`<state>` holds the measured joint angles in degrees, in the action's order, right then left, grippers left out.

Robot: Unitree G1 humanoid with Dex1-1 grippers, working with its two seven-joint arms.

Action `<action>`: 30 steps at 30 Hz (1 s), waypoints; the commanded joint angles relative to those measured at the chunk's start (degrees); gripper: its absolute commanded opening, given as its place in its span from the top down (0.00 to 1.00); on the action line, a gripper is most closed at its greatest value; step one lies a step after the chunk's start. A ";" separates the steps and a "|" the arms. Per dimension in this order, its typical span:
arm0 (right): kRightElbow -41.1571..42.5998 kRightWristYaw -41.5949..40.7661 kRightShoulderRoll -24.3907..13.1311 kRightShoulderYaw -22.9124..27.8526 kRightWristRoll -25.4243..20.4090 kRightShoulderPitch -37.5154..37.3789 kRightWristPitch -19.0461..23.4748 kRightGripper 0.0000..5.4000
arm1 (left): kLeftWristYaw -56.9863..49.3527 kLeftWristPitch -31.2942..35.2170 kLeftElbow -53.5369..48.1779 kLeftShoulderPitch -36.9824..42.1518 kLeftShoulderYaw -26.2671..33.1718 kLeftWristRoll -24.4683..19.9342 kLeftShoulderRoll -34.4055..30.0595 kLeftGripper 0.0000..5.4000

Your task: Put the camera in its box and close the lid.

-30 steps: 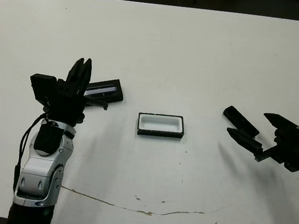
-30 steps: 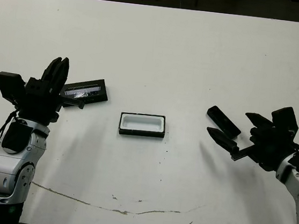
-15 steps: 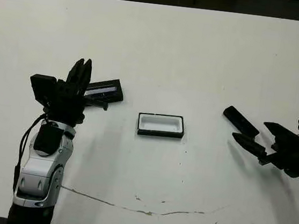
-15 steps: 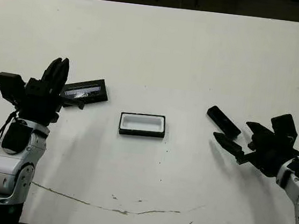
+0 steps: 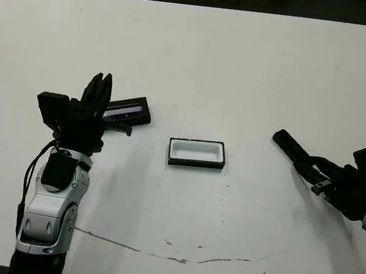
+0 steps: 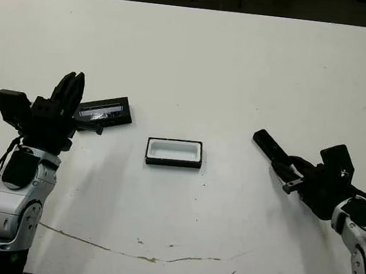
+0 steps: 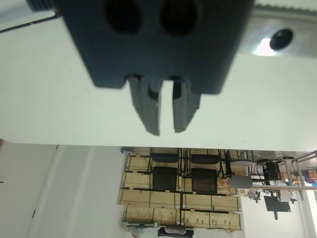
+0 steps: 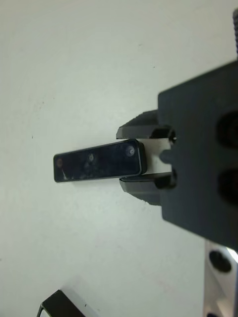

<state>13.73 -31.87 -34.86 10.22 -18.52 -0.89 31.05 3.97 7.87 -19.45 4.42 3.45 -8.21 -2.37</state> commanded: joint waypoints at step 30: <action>-5.03 -13.15 0.52 5.63 -19.42 7.55 2.43 1.00 | -0.18 0.57 0.39 -1.38 0.11 0.64 -0.36 1.00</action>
<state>9.07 -44.27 -33.58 16.03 -37.35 6.29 31.85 3.87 7.87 -19.54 4.28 3.41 -7.85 -2.27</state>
